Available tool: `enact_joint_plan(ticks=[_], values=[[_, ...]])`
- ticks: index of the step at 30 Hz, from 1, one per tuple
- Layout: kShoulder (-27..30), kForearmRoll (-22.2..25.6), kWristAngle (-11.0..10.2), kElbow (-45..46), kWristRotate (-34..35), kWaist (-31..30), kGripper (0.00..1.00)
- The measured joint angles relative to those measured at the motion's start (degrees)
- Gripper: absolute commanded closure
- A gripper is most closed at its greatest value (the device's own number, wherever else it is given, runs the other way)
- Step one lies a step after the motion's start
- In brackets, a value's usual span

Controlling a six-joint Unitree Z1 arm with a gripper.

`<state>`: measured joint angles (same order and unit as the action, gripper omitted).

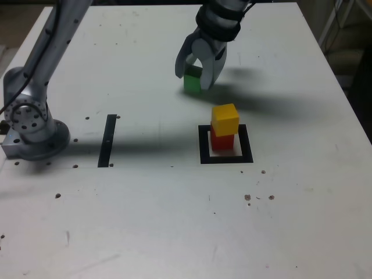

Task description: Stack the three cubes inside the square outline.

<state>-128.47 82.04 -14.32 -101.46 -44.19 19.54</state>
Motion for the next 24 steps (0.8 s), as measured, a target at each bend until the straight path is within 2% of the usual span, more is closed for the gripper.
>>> enact_joint_plan(ticks=[4, 10, 19, 24], values=[[0.86, 1.27, -0.23, -0.26, 1.36, -0.79, 0.65], [2.92, 6.48, -0.58, -4.7, 4.58, -3.95, 0.65], [5.8, 9.89, 2.12, -8.78, 9.67, -8.68, 0.65], [6.58, 10.62, 4.54, -9.9, 14.69, -10.87, 0.65]])
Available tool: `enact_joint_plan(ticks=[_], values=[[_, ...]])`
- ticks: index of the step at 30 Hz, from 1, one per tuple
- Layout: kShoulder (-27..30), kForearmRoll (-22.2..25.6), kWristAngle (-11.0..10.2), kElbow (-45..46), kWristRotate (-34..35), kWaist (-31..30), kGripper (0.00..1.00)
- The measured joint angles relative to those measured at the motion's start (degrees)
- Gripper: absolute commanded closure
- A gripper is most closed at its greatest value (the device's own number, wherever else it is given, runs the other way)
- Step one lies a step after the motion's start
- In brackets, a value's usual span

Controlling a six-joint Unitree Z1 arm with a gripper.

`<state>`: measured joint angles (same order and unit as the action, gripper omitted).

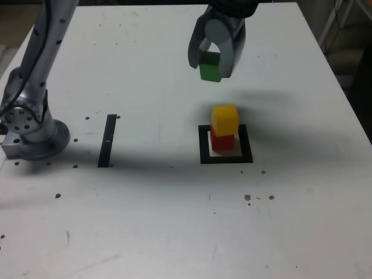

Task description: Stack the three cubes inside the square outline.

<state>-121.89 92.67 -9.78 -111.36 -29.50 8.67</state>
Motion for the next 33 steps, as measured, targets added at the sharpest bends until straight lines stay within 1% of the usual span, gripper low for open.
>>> enact_joint_plan(ticks=[4, 7, 11, 15, 23, 29, 33], values=[[0.52, 0.24, 1.64, -0.85, 3.98, -1.35, 0.65], [0.88, 0.25, 2.09, -0.91, 5.98, -1.92, 0.65], [1.6, 0.26, 2.94, -1.03, 11.3, -3.8, 0.65], [2.17, 0.34, 3.63, -1.03, 14.03, -5.39, 0.65], [2.6, 0.39, 7.36, -0.19, 16.98, -8.44, 0.65], [2.7, 0.39, 9.02, 0.76, 18.35, -9.52, 0.65], [2.7, 0.39, 9.4, 1.15, 18.53, -9.68, 0.65]])
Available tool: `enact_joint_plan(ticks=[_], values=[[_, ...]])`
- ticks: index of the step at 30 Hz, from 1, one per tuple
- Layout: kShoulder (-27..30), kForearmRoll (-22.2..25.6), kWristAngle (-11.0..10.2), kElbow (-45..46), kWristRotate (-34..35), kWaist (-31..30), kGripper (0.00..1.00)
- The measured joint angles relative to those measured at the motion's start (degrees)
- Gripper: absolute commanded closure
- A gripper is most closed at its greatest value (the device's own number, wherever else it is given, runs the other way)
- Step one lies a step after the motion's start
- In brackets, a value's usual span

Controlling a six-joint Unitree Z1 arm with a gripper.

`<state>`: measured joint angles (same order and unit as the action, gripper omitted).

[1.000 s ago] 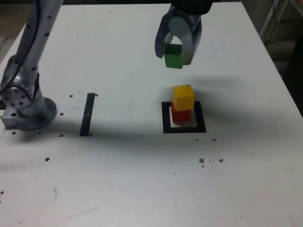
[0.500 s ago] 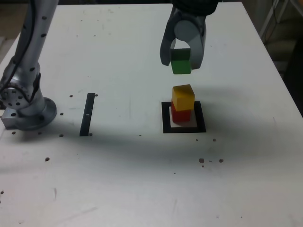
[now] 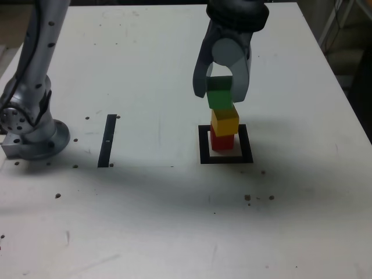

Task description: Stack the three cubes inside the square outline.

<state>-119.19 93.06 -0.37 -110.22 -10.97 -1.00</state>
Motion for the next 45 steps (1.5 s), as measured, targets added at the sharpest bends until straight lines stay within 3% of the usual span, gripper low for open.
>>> enact_joint_plan(ticks=[19, 21, 26, 28, 45], values=[[-1.39, 0.0, 0.46, -0.46, 0.02, 0.0, 0.65], [-1.6, 0.0, 0.45, -0.49, 0.01, 0.0, 0.57], [-1.95, 0.0, 0.45, -0.5, -0.62, 0.0, 0.16], [-2.04, 0.0, 0.45, -0.5, -0.86, 0.0, 0.07], [-1.88, 0.0, 0.41, -0.49, -0.99, 0.0, 0.03]])
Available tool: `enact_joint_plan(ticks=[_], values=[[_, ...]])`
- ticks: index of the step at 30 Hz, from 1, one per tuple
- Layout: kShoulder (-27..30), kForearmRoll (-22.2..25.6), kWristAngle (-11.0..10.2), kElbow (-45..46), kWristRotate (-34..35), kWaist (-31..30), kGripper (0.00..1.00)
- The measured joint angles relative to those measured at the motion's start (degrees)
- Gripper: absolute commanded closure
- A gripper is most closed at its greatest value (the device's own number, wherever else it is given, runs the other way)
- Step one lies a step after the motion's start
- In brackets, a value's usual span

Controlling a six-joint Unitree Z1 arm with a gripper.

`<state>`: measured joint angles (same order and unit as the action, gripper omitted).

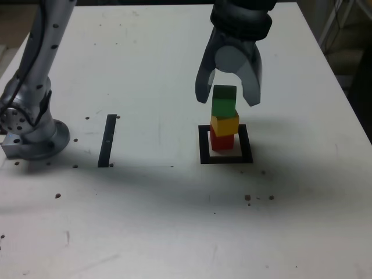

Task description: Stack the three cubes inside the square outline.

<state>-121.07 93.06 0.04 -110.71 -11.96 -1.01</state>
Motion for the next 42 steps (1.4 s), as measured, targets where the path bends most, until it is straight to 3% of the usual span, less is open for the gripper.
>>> enact_joint_plan(ticks=[15, 29, 36, 42], values=[[12.2, -0.04, -1.48, 6.56, 1.02, 0.0, 0.01], [25.37, -1.3, -5.21, 26.61, 5.18, 0.4, 0.01], [30.22, -3.65, -5.63, 36.43, 6.24, 0.4, 0.01], [33.73, -10.28, -5.21, 46.72, 6.44, 0.41, 0.01]])
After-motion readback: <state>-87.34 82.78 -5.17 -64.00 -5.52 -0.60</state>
